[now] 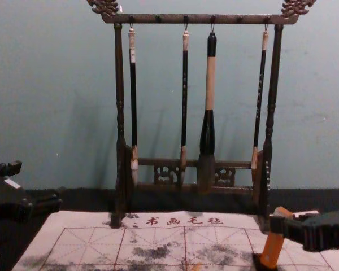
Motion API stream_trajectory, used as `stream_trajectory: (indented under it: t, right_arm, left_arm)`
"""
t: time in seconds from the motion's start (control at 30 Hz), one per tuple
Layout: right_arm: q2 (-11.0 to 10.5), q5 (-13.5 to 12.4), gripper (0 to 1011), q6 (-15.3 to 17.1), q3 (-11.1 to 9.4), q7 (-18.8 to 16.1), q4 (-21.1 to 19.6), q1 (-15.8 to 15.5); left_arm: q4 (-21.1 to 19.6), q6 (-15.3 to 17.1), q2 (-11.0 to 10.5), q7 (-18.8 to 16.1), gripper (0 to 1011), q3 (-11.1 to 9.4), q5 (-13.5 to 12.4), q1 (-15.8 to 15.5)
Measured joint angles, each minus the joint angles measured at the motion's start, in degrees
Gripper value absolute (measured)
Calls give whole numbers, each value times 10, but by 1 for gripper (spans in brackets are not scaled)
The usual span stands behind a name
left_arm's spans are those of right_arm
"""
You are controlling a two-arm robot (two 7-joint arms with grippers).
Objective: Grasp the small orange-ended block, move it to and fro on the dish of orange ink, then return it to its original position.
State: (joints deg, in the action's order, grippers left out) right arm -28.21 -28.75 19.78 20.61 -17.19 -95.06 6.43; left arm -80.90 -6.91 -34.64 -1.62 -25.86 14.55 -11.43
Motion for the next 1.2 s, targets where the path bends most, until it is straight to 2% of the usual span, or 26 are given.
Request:
stream_trajectory:
  t: [1.2]
  right_arm:
    - [11,8,127,3,4,7,13,2]
  left_arm:
    - [0,0,0,0,1001,0,0,0]
